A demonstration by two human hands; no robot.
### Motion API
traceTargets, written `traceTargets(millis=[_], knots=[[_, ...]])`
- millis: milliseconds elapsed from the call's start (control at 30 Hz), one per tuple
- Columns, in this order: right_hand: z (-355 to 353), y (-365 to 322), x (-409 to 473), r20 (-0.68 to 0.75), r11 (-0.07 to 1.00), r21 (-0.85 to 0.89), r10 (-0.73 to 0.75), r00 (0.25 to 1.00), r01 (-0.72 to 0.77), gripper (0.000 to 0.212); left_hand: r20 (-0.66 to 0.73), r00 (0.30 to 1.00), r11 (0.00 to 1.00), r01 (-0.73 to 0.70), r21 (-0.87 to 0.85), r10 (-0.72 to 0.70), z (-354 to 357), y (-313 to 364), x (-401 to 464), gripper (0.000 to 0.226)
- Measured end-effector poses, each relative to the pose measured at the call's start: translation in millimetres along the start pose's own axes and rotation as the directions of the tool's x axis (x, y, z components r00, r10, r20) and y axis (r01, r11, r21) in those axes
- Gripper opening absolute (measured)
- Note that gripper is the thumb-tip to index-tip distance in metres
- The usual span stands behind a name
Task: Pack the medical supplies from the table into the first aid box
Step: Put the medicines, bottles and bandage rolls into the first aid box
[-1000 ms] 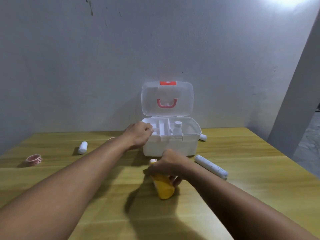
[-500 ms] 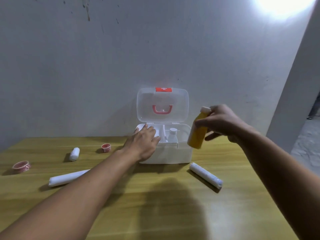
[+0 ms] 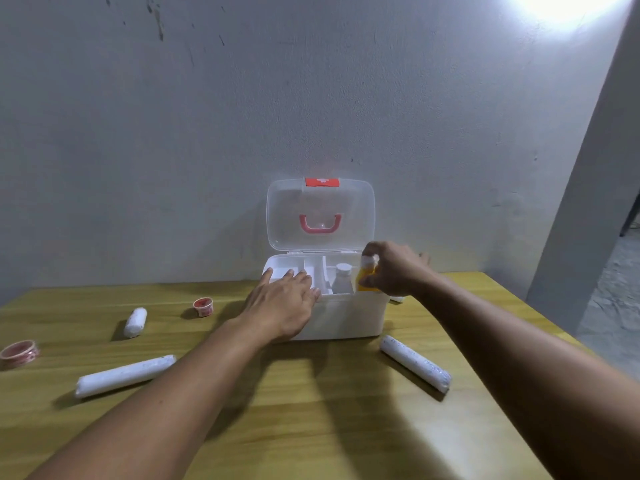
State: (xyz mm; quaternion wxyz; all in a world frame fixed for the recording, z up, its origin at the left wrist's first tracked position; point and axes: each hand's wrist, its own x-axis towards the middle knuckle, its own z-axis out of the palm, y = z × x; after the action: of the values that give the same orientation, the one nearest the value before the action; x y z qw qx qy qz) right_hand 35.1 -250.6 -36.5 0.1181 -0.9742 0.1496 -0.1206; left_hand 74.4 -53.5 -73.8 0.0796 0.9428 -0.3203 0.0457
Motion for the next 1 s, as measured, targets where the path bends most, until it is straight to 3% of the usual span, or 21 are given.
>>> traceTargets(millis=[133,233,300,333,433,500,600,700,800,900,1000], knots=[[3,6,6,0.045,1.0,0.003,-0.014,0.999,0.013,0.042,-0.007,1.0,1.0,-0.007,-0.001,0.007,2,-1,0,0.05],[-4,15,9,-0.047,0.928,0.368,-0.043,0.998,0.058,0.042,-0.022,1.0,1.0,-0.013,-0.012,0.013,5,-2,0,0.049],[-5,26,18,-0.173,0.796,0.603,0.071,0.982,0.048,0.026,-0.03,0.999,1.0,-0.014,-0.018,0.014,5,-3,0,0.05],[-2,34,23,-0.19,0.768,0.64,0.138,0.972,0.016,0.023,-0.031,0.999,1.0,-0.014,-0.018,0.013,6,-3,0,0.051],[22,51,35,-0.056,0.904,0.415,0.136,0.989,-0.101,0.029,-0.033,0.999,1.0,-0.013,-0.012,0.012,7,-3,1,0.049],[42,57,36,0.058,0.978,0.203,0.045,0.997,-0.056,0.026,-0.039,0.999,1.0,-0.013,-0.016,0.012,8,-4,1,0.047],[54,63,30,0.099,0.996,0.09,-0.021,0.995,0.012,0.012,-0.036,0.999,1.0,-0.01,-0.027,0.009,7,-4,-1,0.05],[47,69,18,0.036,1.0,-0.009,0.009,0.999,-0.009,0.023,-0.028,1.0,1.0,-0.006,-0.028,0.005,5,-2,-1,0.052],[30,66,-1,0.171,0.996,-0.074,0.065,0.983,-0.053,0.004,-0.023,1.0,1.0,-0.002,-0.021,0.002,4,0,-1,0.05],[11,59,-19,0.38,0.984,-0.105,0.173,0.909,-0.144,0.02,-0.018,1.0,1.0,0.006,-0.023,-0.006,3,0,-1,0.05],[5,45,-37,0.396,0.984,-0.158,0.139,0.908,-0.081,0.037,-0.078,0.997,0.996,-0.01,-0.087,0.003,3,-2,0,0.047]])
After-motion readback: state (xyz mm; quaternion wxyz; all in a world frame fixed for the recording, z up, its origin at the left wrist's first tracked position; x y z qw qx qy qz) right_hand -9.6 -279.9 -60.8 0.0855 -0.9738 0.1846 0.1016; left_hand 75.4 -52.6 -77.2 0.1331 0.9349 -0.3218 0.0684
